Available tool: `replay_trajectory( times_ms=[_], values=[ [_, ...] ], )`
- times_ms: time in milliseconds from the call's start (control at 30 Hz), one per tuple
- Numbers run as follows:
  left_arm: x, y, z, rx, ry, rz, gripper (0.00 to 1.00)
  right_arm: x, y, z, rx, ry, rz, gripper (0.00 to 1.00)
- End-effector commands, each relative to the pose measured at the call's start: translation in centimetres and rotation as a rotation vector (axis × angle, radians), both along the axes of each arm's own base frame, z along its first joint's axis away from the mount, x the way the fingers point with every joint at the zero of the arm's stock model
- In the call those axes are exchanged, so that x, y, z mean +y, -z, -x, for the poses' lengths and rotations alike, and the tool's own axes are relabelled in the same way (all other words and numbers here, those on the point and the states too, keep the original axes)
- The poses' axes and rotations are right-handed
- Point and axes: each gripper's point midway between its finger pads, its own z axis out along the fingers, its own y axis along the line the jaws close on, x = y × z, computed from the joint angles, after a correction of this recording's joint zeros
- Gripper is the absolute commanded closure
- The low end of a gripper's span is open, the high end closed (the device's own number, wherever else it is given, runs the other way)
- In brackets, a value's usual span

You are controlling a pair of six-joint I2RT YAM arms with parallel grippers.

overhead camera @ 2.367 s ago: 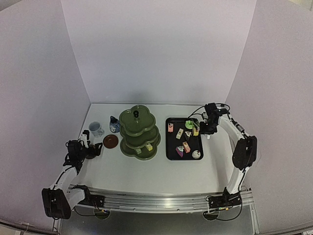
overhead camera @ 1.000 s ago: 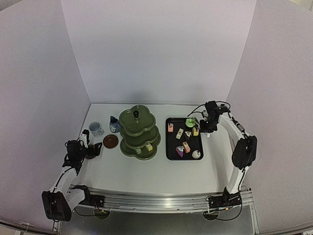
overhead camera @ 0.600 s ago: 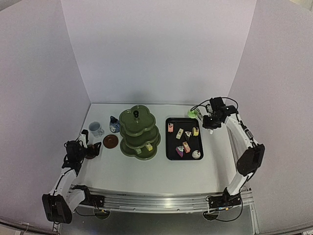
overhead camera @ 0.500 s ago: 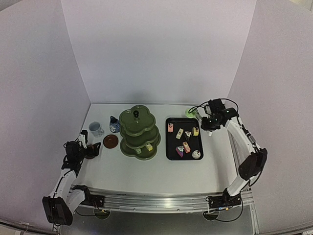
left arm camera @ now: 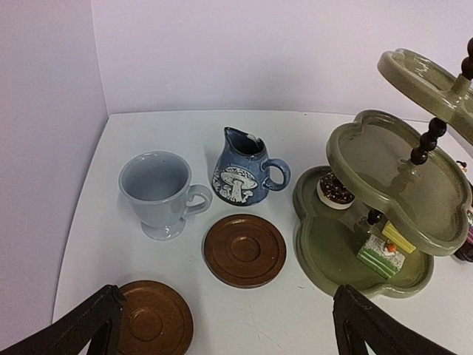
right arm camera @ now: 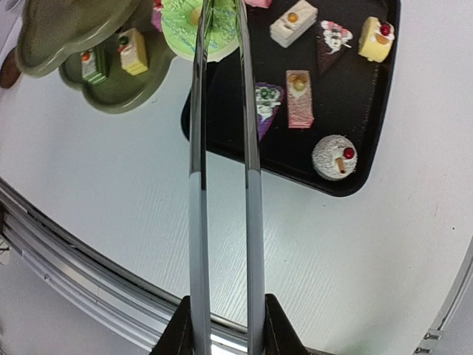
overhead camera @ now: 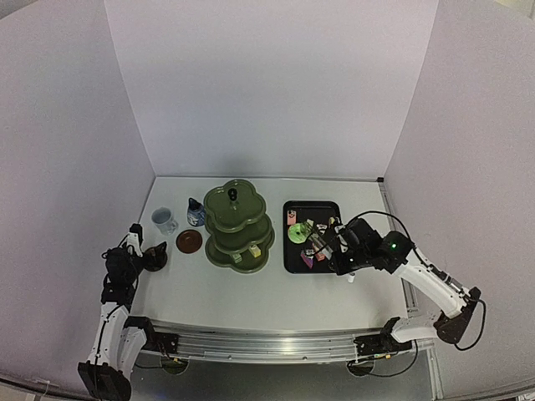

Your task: Serve the afternoon tea

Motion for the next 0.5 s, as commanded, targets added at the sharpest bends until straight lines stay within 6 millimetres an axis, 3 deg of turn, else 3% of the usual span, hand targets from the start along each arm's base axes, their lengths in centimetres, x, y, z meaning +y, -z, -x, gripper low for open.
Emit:
replay_trajectory(
  times_ms=[0,233,400,467],
  values=[
    [0.0,-1.5,0.1,-0.031,0.001,-0.010,0.00,4.5,0.2,2.4,-0.030,-0.120,-0.024,1.00],
    [-0.3,-1.6,0.5,-0.028,0.014,-0.005,0.00,13.3,2.0,7.3,-0.034,-0.421,-0.084,1.00],
    [-0.2,-1.3,0.5,-0.021,0.016,-0.018,0.00,20.0,3.7,8.3,-0.070,-0.557,-0.122,1.00],
    [-0.2,-1.1,0.4,-0.018,0.014,-0.021,0.01,22.1,4.8,7.4,-0.106,-0.563,-0.113,1.00]
  ],
)
